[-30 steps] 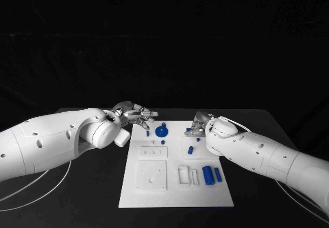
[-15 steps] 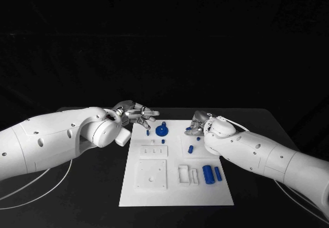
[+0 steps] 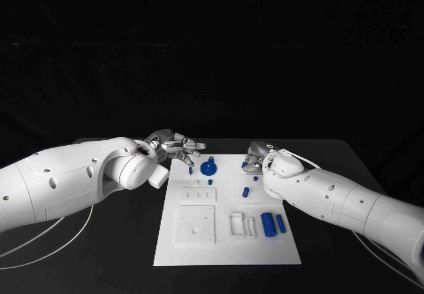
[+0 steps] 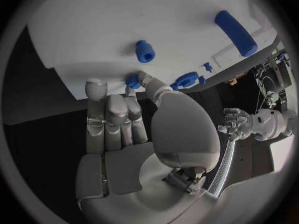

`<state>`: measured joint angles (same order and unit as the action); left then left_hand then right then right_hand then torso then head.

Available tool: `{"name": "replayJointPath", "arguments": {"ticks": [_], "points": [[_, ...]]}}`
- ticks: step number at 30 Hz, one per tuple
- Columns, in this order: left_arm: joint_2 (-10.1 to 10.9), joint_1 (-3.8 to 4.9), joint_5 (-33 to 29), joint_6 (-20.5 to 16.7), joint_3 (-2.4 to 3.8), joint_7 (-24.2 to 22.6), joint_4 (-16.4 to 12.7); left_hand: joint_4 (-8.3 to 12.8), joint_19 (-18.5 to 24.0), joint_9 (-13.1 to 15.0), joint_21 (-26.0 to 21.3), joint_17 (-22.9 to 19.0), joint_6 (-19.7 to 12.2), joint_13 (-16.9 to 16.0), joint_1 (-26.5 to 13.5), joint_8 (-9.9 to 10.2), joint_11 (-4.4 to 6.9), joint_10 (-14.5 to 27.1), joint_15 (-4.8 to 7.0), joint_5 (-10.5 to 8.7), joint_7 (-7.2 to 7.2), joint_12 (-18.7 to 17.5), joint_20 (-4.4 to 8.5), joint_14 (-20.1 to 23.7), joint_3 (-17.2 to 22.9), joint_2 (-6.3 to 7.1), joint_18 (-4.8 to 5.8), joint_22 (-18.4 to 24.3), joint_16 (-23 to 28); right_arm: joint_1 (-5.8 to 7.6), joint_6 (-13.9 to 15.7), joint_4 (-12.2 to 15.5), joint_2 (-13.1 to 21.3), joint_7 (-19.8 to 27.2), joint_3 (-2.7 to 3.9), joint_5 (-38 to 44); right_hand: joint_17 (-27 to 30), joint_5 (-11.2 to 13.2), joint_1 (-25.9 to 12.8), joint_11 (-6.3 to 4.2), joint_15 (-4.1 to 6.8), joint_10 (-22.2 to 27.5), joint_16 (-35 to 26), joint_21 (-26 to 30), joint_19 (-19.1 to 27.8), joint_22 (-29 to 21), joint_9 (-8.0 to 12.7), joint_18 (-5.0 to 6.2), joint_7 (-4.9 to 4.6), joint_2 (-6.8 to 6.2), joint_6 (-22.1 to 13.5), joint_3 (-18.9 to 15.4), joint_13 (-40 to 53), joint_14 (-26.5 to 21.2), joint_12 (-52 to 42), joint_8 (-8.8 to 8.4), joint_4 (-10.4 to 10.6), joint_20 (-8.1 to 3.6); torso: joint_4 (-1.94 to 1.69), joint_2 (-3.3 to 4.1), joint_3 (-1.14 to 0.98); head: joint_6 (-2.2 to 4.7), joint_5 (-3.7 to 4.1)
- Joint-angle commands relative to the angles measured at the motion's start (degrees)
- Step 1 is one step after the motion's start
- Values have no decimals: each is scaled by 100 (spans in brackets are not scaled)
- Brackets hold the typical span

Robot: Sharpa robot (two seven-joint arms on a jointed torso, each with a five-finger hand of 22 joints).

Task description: Assemble the parts on the task board

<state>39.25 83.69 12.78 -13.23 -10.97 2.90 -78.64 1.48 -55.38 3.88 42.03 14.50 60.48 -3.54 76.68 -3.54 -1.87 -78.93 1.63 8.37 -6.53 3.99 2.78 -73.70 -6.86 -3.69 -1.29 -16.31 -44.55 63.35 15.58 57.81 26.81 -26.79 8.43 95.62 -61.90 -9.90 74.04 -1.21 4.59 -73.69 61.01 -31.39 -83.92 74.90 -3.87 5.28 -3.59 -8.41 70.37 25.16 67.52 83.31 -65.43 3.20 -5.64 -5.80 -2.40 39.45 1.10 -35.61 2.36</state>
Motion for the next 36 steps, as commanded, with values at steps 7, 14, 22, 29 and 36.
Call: {"name": "replayJointPath", "arguments": {"ticks": [7,14,22,29,36], "points": [[-12,20,7,122,4,5,-11,-14,56,-5,32,-10,-50,-8,51,-8,-6,33,-3,-20,13,-23,-5,40,29,2,64,8,-2,-47,103,-35,35,282,-28,-38,8,-508,-203,-41,14,14,10,-42,-263,221,-15,-100,-8,120,58,213,-13,-16,26,42,-345,-18,6,-3,-2,27,1],[7,20,-4,161,3,1,-9,-21,68,-1,39,-22,-50,-12,45,-12,5,-4,-1,-24,16,-7,-8,44,29,10,64,16,5,-50,456,143,176,605,-29,-106,-14,-729,-269,-61,35,-10,33,-61,-277,248,-14,-98,14,105,88,15,-5,-16,9,42,-340,-37,0,-2,-4,52,-22],[45,20,-55,269,0,50,-10,-122,36,1,52,-1,52,-20,-98,-14,51,-183,33,-39,59,27,22,-10,-20,7,84,25,-49,-48,735,744,524,881,-18,-184,-32,-828,-302,-84,61,-37,45,-122,-289,255,-7,-105,67,35,118,-403,3,-12,-1,41,-87,-61,20,-11,-2,54,-61],[36,20,-23,429,-6,182,-7,-208,-161,-1,266,204,91,-43,-198,-13,161,-516,153,-62,100,216,147,-188,-62,38,88,-74,-483,-39,859,1372,853,1003,46,-217,-47,-837,-223,-95,78,-54,50,-162,-290,252,-5,-109,82,-20,127,-545,12,-11,-5,41,138,-80,37,-18,-11,51,-106],[18,20,116,707,-11,418,32,-411,-269,145,785,536,423,-193,-585,-22,305,-702,309,-47,233,856,313,-298,-79,76,76,-377,-1269,-36,823,2050,1133,1051,107,-274,-51,-835,-194,-93,82,-53,48,-160,-289,247,-4,-108,81,-32,127,-564,9,-13,1,40,169,-82,35,-15,-16,78,-169]]}}
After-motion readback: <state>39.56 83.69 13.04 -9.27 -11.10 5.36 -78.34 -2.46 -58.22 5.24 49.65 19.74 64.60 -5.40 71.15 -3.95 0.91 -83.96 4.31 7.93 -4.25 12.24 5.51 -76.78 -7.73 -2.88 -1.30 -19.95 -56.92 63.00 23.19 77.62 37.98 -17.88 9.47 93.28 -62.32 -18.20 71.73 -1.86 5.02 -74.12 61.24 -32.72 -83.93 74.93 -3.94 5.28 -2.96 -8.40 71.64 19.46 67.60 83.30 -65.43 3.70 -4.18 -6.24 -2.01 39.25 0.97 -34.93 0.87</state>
